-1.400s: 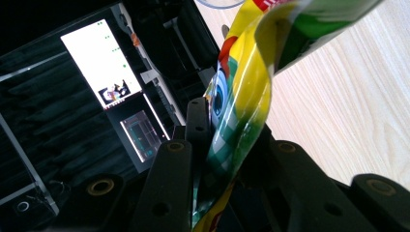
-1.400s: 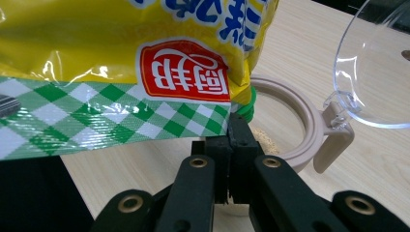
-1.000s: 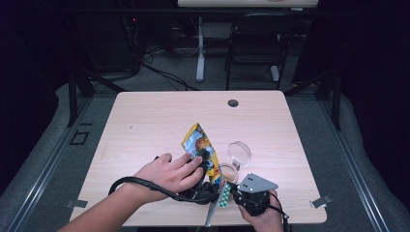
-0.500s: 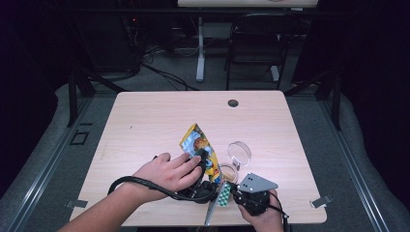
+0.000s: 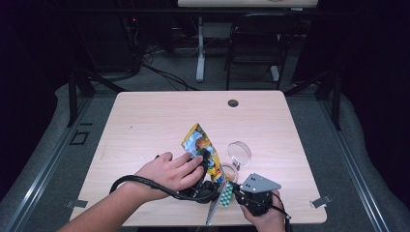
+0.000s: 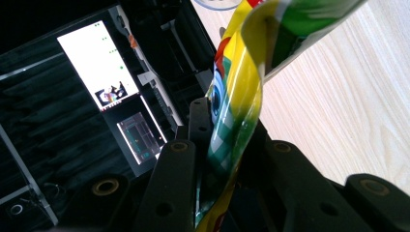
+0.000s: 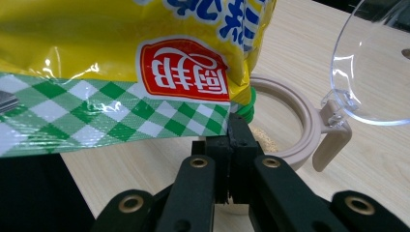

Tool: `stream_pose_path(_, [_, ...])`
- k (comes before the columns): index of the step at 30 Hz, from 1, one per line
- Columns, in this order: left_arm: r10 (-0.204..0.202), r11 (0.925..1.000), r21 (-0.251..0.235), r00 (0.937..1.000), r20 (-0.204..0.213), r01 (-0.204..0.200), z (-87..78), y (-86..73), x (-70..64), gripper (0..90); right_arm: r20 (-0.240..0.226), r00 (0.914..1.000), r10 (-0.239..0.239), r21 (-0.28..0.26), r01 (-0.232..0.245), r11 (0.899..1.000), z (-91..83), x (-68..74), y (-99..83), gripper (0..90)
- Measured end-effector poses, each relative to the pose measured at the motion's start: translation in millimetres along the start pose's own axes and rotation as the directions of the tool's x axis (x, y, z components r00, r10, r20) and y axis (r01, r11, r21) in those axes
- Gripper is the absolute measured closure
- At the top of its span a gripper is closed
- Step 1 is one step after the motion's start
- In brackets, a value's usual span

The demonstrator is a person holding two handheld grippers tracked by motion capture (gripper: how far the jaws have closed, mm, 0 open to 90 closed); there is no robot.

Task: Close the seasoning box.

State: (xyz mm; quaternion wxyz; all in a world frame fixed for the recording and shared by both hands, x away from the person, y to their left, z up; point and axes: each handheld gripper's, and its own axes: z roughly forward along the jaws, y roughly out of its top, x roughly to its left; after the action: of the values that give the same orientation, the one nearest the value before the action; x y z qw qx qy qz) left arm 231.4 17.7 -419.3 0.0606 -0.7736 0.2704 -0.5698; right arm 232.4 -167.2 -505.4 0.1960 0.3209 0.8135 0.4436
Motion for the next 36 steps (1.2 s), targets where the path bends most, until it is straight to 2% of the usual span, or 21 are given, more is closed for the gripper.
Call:
stream_pose_path(21, [-0.02,0.9998,0.007,0.9997,0.016,0.02,-1.0,-3.1,-2.7,81.2,-0.003,1.0,0.001,-0.008,-0.001,1.0,3.4,0.4,1.3,89.7])
stream_pose_path(22, [-0.032,0.9995,0.007,0.9992,0.022,0.032,-0.1,-4.0,-3.9,81.3,-0.003,1.0,-0.002,-0.005,0.002,1.0,3.5,0.1,1.5,89.7])
stream_pose_path(27, [-0.042,0.999,0.014,0.9987,0.029,0.042,0.8,-5.5,-5.1,81.4,-0.001,1.0,-0.007,-0.002,0.007,1.0,5.3,-0.1,2.3,89.7])
stream_pose_path(28, [-0.055,0.9984,0.014,0.9979,0.034,0.055,1.0,-6.1,-5.8,81.5,-0.001,1.0,-0.01,-0.001,0.01,1.0,5.3,-0.3,2.5,89.7])
stream_pose_path(29, [-0.092,0.9957,0.012,0.9934,0.068,0.091,2.0,-7.3,-7.8,81.5,0.003,0.9999,-0.011,-0.001,0.011,1.0,5.4,-0.4,2.6,89.7])
stream_pose_path(30, [-0.07,0.9974,0.015,0.9966,0.043,0.07,1.6,-7.6,-6.9,81.6,0.005,0.9999,-0.012,0.0,0.012,1.0,5.3,-0.6,2.7,89.7])
stream_pose_path(31, [-0.046,0.9989,0.015,0.9983,0.037,0.045,1.6,-7.9,-5.7,81.8,0.005,0.9999,-0.011,0.0,0.011,1.0,5.2,-0.8,2.7,89.7])
stream_pose_path(32, [-0.007,0.9998,0.016,0.9999,0.01,0.007,1.0,-7.8,-3.4,82.0,0.008,0.9999,-0.01,-0.003,0.01,1.0,5.3,-0.8,2.9,89.7])
stream_pose_path(33, [-0.007,0.9998,0.016,0.9999,0.01,0.007,1.0,-7.8,-3.4,82.2,0.008,0.9999,-0.01,-0.003,0.01,1.0,5.3,-0.8,2.9,89.7])
stream_pose_path(34, [-0.067,0.9978,0.007,0.9971,0.036,0.067,2.6,-9.4,-8.0,82.2,0.01,0.9999,-0.008,-0.006,0.008,1.0,5.3,-0.7,2.9,89.7])
stream_pose_path(35, [-0.087,0.9962,0.008,0.9952,0.045,0.087,2.9,-10.4,-10.0,82.7,0.011,0.9999,-0.008,-0.01,0.008,1.0,5.1,-0.7,3.1,89.8])
stream_pose_path(36, [-0.084,0.9964,0.014,0.9947,0.059,0.083,3.1,-11.4,-10.3,82.9,0.011,0.9999,-0.008,-0.011,0.008,1.0,4.9,-0.7,3.1,89.8])
